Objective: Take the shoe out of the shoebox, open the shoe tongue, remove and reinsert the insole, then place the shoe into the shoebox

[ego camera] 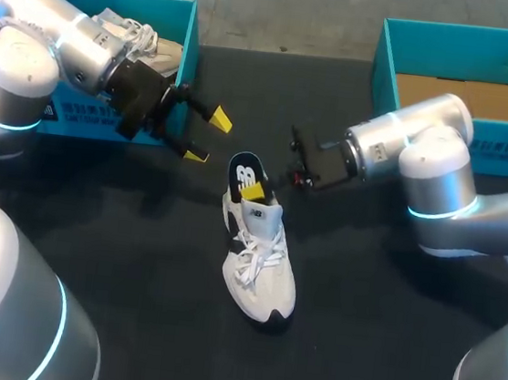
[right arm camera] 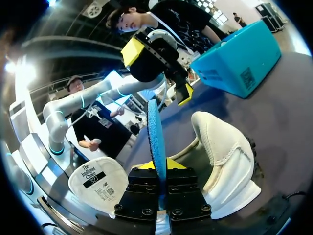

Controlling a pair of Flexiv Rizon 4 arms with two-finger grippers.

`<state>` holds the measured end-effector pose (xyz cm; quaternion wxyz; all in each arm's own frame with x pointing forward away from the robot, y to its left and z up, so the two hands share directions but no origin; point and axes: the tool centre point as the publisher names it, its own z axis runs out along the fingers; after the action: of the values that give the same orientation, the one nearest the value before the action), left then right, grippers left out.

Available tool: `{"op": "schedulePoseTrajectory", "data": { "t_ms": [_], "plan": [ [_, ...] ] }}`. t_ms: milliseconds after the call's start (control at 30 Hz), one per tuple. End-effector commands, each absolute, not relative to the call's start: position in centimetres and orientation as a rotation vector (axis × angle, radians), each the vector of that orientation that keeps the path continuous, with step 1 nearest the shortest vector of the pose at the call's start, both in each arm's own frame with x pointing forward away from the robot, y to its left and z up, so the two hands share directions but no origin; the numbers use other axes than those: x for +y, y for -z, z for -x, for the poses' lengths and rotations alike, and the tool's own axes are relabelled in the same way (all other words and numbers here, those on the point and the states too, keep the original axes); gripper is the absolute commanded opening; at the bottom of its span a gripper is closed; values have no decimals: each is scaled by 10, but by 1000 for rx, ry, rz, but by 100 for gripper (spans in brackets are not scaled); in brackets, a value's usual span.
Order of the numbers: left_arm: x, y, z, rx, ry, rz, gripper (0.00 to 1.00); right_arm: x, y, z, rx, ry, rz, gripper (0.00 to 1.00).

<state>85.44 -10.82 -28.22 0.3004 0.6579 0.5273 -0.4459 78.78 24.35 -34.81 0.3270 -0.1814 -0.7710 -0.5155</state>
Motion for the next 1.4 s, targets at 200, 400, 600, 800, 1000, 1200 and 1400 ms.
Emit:
{"op": "schedulePoseTrajectory", "data": {
  "t_ms": [200,400,600,800,1000,1200,1400],
  "plan": [
    [-112,282,-855,1392,1182,-1755,100,242,336,-793,-2086,1369,478,27],
    [-113,282,-855,1387,1184,-1760,100,241,327,-795,-2119,1380,469,29],
    [-113,282,-853,1388,1182,-1757,100,240,325,-806,-2138,1389,459,30],
    [-111,281,-852,1396,1175,-1753,100,244,327,-818,-2141,1383,429,19],
    [-110,281,-851,1405,1171,-1747,100,248,333,-823,-2115,1372,405,0],
    [-110,281,-850,1408,1171,-1742,100,245,338,-813,-2066,1343,426,0],
    [-110,282,-850,1407,1174,-1740,100,243,344,-800,-2042,1317,458,0]
  ]
}}
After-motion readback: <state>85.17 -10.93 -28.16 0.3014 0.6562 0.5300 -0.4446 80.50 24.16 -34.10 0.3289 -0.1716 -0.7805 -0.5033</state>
